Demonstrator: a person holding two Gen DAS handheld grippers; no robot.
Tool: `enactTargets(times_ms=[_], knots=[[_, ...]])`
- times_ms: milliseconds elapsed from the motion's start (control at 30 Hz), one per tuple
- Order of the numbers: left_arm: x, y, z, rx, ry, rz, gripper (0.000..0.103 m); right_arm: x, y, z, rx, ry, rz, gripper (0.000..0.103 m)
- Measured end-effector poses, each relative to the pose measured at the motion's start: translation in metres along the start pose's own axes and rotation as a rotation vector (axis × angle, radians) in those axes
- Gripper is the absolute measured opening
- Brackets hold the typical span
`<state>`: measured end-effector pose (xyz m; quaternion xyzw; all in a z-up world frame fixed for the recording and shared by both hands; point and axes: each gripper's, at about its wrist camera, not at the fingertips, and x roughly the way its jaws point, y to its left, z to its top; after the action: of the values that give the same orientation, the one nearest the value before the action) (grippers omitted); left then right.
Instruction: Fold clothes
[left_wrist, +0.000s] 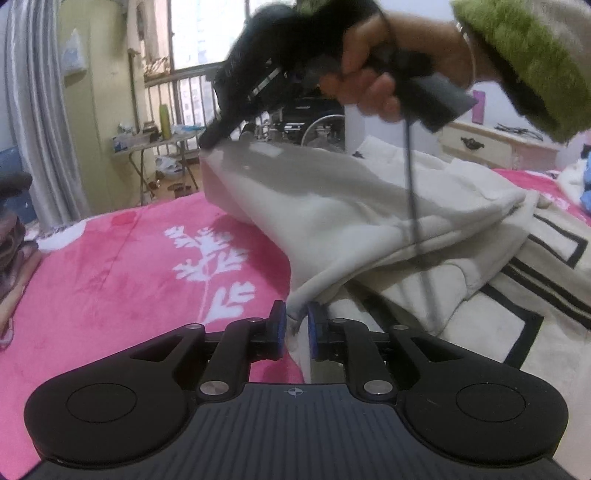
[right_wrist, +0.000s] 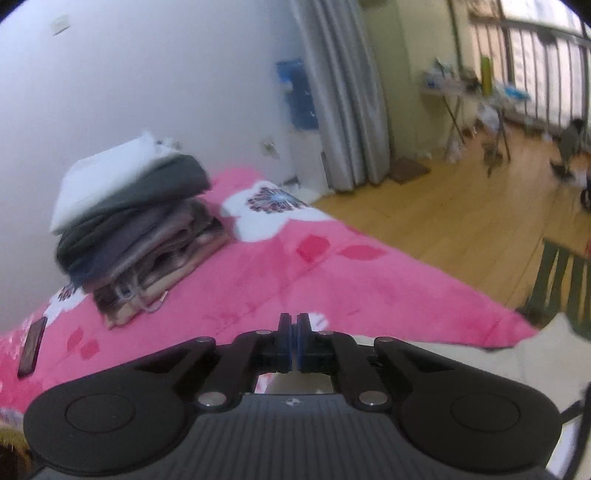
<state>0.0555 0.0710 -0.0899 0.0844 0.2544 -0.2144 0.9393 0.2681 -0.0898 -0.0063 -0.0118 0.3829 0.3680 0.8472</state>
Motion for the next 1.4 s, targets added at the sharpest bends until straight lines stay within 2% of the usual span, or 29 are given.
enactTargets(times_ms=[33, 67, 200, 300, 400, 467, 567, 600, 633, 700, 800, 900, 967, 1033, 1167, 1200, 1267, 1333, 1400], knots=[[0.001, 0.002, 0.001, -0.004, -0.001, 0.000, 0.027, 0.004, -0.002, 0.000, 0.003, 0.005, 0.007, 0.003], [0.002, 0.005, 0.003, -0.002, -0.001, -0.004, 0.029, 0.008, -0.003, -0.001, 0.004, 0.010, 0.015, 0.003], [0.011, 0.013, 0.007, -0.027, -0.003, -0.044, 0.029, 0.017, -0.010, -0.001, 0.058, 0.015, 0.076, 0.003], [0.010, 0.023, 0.006, -0.159, -0.005, -0.067, 0.008, 0.032, -0.008, -0.004, 0.077, 0.025, 0.115, 0.003], [0.007, 0.032, 0.000, -0.289, 0.011, -0.053, 0.002, 0.059, -0.008, -0.012, 0.120, 0.028, 0.123, 0.003], [0.005, 0.037, -0.005, -0.361, 0.039, -0.034, 0.002, 0.078, -0.007, -0.018, 0.127, 0.051, 0.061, 0.002], [0.003, 0.040, -0.010, -0.405, 0.050, -0.030, 0.002, 0.096, -0.007, -0.022, 0.116, 0.115, -0.029, 0.006], [0.003, 0.040, -0.010, -0.408, 0.049, -0.029, 0.002, 0.085, -0.009, -0.019, 0.109, 0.102, -0.034, 0.009], [0.002, 0.041, -0.010, -0.413, 0.048, -0.028, 0.002, 0.070, -0.012, -0.014, 0.103, 0.079, -0.033, 0.019], [0.000, 0.044, -0.012, -0.429, 0.045, -0.029, 0.002, 0.042, -0.019, -0.005, 0.090, 0.034, -0.033, 0.027], [-0.007, 0.045, -0.013, -0.420, 0.036, -0.023, 0.002, -0.008, -0.029, 0.007, 0.061, -0.017, -0.035, 0.028], [-0.011, 0.045, -0.013, -0.413, 0.035, 0.001, 0.000, -0.072, -0.034, 0.002, 0.007, 0.016, -0.068, 0.028], [-0.012, 0.058, -0.019, -0.471, 0.074, 0.067, 0.000, -0.114, -0.029, -0.020, -0.008, 0.049, -0.106, 0.028], [-0.014, 0.072, -0.026, -0.522, 0.115, 0.115, 0.000, -0.149, -0.025, -0.052, 0.042, 0.069, -0.133, 0.028], [-0.028, 0.081, -0.011, -0.515, 0.108, 0.114, 0.000, -0.205, -0.024, -0.123, 0.166, 0.024, -0.208, 0.028], [-0.029, 0.079, -0.002, -0.501, 0.098, 0.101, 0.001, -0.215, -0.023, -0.139, 0.187, 0.012, -0.244, 0.028], [-0.028, 0.071, 0.017, -0.477, 0.073, 0.066, 0.013, -0.228, -0.027, -0.163, 0.237, -0.009, -0.311, 0.028], [-0.019, 0.061, 0.040, -0.441, 0.079, 0.014, 0.044, -0.235, -0.027, -0.178, 0.228, -0.016, -0.368, 0.028], [0.002, 0.050, 0.055, -0.412, 0.157, -0.043, 0.057, -0.238, -0.027, -0.184, 0.196, -0.036, -0.410, 0.028]])
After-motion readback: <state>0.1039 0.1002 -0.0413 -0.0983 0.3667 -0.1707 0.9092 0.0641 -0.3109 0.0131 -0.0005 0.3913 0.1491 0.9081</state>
